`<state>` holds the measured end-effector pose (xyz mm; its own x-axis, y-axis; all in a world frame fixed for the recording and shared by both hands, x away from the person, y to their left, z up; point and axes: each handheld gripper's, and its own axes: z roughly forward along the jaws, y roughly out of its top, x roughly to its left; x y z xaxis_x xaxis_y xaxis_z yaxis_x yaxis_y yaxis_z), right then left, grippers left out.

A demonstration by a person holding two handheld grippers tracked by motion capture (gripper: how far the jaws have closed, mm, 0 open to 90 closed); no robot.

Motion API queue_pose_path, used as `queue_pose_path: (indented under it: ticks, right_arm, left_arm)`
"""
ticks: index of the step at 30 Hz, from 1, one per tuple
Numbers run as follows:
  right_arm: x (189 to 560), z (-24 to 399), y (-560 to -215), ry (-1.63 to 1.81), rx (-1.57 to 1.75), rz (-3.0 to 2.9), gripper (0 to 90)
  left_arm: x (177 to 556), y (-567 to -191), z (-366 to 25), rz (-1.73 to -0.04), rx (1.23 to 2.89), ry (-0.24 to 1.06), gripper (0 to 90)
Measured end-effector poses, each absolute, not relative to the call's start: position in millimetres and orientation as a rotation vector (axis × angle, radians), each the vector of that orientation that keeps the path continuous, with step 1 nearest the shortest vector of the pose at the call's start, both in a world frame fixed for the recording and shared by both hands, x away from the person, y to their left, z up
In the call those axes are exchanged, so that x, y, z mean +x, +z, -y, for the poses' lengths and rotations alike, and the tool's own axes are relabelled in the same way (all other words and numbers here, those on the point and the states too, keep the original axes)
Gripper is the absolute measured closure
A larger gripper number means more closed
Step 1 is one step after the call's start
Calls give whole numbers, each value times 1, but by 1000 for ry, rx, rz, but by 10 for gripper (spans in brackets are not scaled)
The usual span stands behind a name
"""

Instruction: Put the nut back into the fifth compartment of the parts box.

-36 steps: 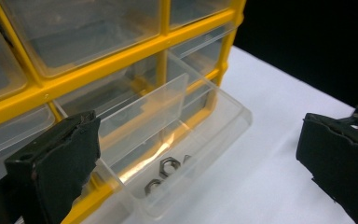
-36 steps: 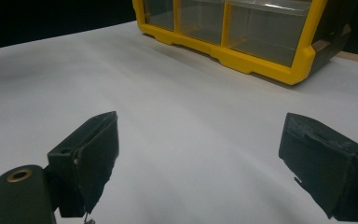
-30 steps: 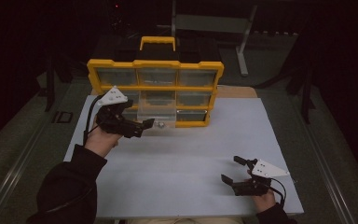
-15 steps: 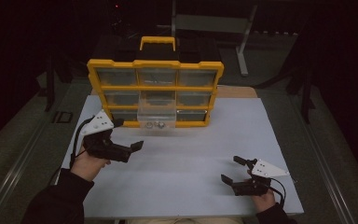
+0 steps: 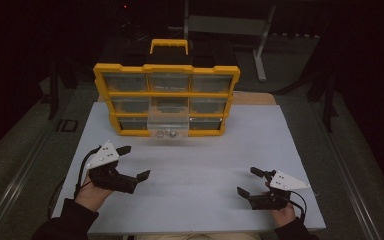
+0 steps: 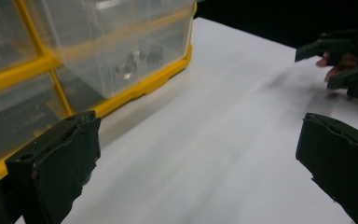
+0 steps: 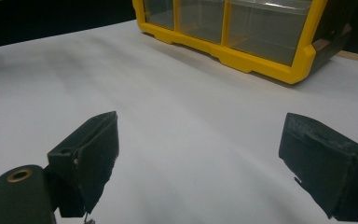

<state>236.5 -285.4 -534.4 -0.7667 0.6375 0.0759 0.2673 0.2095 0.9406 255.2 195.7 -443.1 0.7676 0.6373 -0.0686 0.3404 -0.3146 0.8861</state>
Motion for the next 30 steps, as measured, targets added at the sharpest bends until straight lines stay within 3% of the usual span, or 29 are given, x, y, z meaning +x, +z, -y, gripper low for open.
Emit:
queue_pose_path:
  ticks: [30]
  right_arm:
    - [236, 285, -534, 1574, 842, -2163, 122]
  left_arm:
    - [231, -524, -223, -902, 1916, 389, 0]
